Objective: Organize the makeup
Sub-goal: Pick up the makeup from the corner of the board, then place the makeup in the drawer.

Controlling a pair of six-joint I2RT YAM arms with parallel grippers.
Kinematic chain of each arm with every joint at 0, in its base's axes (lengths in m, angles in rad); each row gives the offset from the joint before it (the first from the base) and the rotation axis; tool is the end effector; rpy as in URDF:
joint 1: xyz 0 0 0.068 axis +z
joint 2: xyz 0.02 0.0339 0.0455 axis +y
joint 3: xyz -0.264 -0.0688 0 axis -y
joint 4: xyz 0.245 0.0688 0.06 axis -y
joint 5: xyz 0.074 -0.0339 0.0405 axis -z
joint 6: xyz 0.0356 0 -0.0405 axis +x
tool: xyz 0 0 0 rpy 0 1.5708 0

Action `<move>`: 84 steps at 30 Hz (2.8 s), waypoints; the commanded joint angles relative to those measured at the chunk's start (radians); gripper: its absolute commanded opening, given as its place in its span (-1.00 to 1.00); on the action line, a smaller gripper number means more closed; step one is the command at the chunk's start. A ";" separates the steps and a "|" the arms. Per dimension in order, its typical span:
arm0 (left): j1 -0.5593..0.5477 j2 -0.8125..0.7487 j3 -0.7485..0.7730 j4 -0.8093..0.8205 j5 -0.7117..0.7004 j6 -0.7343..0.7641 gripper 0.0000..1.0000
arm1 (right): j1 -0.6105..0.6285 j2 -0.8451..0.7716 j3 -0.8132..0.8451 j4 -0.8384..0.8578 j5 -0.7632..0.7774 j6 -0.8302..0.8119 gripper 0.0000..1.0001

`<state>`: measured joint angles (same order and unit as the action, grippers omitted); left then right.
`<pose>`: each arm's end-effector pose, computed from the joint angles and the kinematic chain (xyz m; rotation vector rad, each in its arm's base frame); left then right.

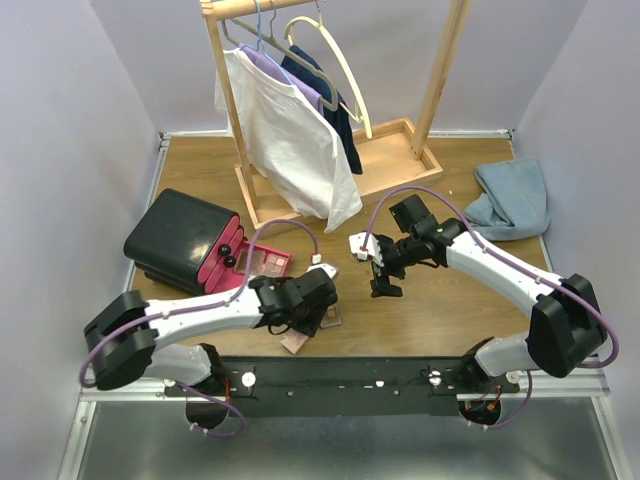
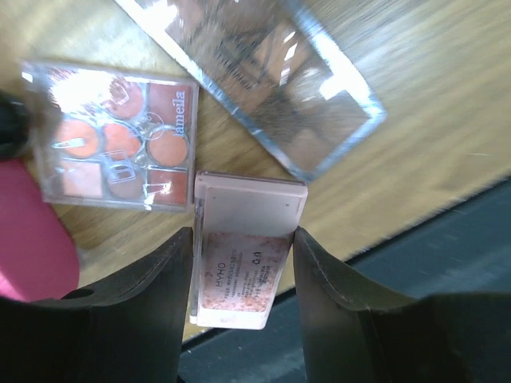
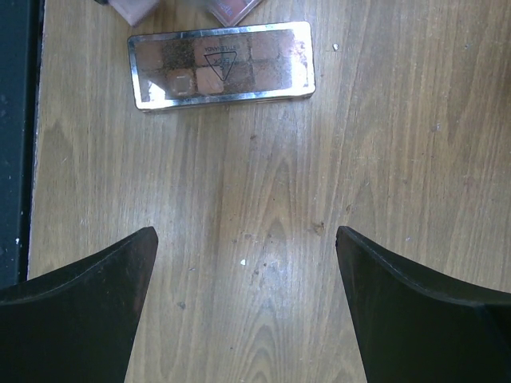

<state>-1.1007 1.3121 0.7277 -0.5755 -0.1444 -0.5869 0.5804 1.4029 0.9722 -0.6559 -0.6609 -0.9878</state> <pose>0.1104 -0.2059 0.1835 0.6580 2.6675 -0.2957 0.2147 0.1669 0.2357 -1.8810 1.5914 0.7021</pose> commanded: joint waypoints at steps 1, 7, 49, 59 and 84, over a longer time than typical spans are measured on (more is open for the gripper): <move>0.001 -0.152 0.029 -0.032 -0.026 -0.001 -0.37 | -0.007 0.004 -0.020 -0.004 -0.029 -0.011 1.00; 0.071 -0.223 0.067 -0.122 -0.115 0.030 -0.41 | -0.008 0.002 -0.018 -0.007 -0.032 -0.014 1.00; 0.437 0.041 0.213 -0.109 -0.500 0.162 0.57 | -0.013 0.001 -0.018 -0.022 -0.049 -0.029 1.00; 0.437 -0.085 0.185 -0.051 -0.344 0.171 0.29 | -0.010 0.005 -0.018 -0.021 -0.046 -0.028 1.00; 0.489 0.021 0.070 0.037 -0.192 0.096 -0.29 | -0.011 0.005 -0.018 -0.024 -0.045 -0.028 1.00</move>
<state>-0.6292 1.3037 0.8162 -0.5617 -0.3389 -0.4641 0.5739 1.4029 0.9718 -0.6579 -0.6788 -1.0039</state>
